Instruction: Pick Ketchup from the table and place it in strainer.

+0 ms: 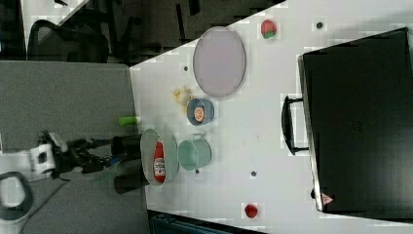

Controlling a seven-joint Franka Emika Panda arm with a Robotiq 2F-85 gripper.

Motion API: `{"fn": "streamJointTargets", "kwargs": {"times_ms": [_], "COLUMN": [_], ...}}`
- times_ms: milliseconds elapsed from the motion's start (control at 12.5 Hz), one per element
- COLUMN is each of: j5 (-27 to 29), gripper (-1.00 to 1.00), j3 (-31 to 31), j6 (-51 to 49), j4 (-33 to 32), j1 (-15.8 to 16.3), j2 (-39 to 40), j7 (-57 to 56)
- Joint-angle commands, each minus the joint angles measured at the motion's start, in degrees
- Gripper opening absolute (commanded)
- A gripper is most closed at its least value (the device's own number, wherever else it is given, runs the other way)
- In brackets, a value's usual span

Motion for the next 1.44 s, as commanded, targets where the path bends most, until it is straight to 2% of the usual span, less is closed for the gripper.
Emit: {"fn": "streamJointTargets", "kwargs": {"times_ms": [80,240,480,640,1440], "j5": [-0.19,-0.18,-0.17,0.24,0.24], "gripper": [1.0,1.0,1.0,1.0,1.0], "j3": [-9.33,-15.29,-19.26,-19.82,-19.95], "j6": [-2.18,-2.53,-5.98,-8.59,-8.47], "j4": [-0.41,-0.42,-0.49,-0.31,-0.65], "j1": [-4.93,-4.9,-4.89,-4.87,-4.84], "j2": [-0.89,-2.59,-4.56,-5.36,-5.52], "j7": [-2.71,-2.72,-2.73,-2.73,-2.73]}}
